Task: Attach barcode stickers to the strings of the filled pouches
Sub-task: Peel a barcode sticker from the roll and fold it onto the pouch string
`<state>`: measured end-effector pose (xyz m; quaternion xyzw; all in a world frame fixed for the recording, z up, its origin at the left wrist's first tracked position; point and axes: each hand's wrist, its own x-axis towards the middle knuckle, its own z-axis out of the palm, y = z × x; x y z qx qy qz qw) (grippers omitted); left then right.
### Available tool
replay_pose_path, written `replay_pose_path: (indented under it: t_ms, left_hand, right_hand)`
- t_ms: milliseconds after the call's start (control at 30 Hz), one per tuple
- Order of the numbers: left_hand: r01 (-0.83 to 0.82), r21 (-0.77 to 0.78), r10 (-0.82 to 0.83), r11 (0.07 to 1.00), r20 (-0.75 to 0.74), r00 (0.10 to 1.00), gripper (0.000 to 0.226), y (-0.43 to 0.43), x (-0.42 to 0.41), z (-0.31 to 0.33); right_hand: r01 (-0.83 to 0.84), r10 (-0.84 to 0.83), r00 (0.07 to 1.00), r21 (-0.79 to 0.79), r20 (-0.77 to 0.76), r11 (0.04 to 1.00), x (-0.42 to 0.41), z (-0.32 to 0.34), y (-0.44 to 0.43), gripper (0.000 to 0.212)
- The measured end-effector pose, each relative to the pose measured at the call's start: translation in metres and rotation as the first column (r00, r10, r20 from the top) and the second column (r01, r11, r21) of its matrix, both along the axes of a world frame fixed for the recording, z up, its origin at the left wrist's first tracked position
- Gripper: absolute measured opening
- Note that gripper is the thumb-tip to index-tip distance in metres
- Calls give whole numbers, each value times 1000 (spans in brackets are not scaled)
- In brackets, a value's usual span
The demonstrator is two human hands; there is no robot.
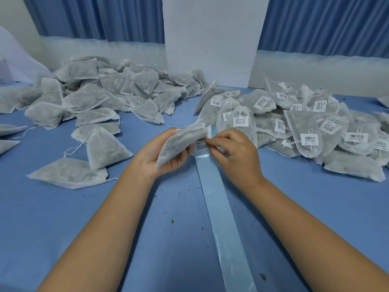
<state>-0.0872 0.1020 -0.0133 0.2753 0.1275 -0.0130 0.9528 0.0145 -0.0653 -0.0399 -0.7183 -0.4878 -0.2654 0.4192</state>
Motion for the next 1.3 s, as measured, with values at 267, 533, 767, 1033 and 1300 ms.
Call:
replay_pose_path:
  t_ms: [267, 533, 767, 1033, 1300]
  left_hand:
    - [45, 30, -47, 999, 55, 997, 38, -1, 2, -2]
    - [29, 552, -8, 834, -41, 999, 11, 4, 3, -4]
    - [-12, 457, 36, 889, -45, 998, 10, 1, 2, -2]
    - [-5, 81, 2, 997, 35, 999, 48, -3, 1, 2]
    - [-16, 65, 15, 998, 26, 1000, 50, -3, -2, 5]
  right_hand:
    - [-11, 11, 997, 4, -83, 1000, 0, -2, 1, 8]
    - [49, -54, 988, -38, -144, 998, 2, -2, 1, 9]
    - [156, -155, 988, -44, 26, 987, 0, 2, -1, 8]
    - [156, -155, 962, 15, 226, 988, 0, 5, -1, 8]
    - [81, -77, 996, -72, 51, 994, 2, 1, 2, 17]
